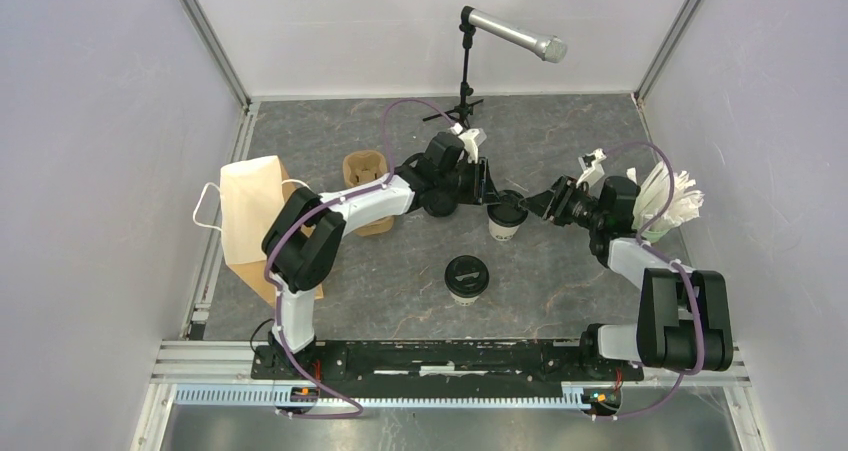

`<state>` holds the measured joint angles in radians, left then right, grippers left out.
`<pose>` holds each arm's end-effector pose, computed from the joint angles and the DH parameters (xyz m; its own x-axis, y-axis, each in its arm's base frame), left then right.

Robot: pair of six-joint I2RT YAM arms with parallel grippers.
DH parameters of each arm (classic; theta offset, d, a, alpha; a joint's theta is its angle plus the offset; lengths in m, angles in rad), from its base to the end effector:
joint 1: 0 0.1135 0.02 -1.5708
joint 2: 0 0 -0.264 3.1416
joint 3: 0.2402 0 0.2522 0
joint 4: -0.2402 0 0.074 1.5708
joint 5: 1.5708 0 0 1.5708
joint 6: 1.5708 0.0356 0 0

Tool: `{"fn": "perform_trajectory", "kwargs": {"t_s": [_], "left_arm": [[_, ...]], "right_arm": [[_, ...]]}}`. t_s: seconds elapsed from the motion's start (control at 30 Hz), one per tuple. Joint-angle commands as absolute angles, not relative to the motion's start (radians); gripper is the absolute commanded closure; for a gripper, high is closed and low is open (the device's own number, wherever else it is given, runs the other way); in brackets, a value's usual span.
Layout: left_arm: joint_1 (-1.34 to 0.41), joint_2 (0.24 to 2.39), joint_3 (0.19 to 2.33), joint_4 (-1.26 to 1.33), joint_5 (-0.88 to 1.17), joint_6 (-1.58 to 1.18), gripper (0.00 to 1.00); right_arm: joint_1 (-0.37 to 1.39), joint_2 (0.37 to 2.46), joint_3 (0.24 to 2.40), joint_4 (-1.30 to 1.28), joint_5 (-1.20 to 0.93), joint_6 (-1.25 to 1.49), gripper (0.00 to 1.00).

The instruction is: Pack the takeout coffee

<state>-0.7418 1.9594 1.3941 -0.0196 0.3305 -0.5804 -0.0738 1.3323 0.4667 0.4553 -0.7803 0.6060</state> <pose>0.3231 -0.3117 0.2178 -0.8002 0.0298 -0.5990 0.4780 0.6348 -0.6070 0.2543 0.0063 0.1828 -0.6636 0.4550 -0.5939 -0.2591 0.6049 0.7530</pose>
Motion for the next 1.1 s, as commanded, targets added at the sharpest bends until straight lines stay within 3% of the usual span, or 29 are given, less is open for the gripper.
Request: {"fn": "perform_trajectory", "kwargs": {"t_s": [0.0, 0.4, 0.63, 1.07], "left_arm": [[-0.733, 2.030, 1.403, -0.136, 0.311, -0.432, 0.55], [-0.732, 2.042, 1.403, -0.128, 0.322, -0.400, 0.56], [-0.732, 2.045, 1.375, -0.127, 0.287, -0.409, 0.56], [-0.733, 2.052, 1.287, -0.085, 0.251, -0.445, 0.57]], "right_arm": [[-0.078, 1.328, 0.536, 0.376, -0.773, 0.597, 0.45], [-0.078, 1.408, 0.549, 0.451, -0.788, 0.616, 0.56], [-0.078, 1.485, 0.397, 0.570, -0.711, 0.714, 0.64], [-0.076, 1.530, 0.304, 0.569, -0.645, 0.676, 0.65]]}}
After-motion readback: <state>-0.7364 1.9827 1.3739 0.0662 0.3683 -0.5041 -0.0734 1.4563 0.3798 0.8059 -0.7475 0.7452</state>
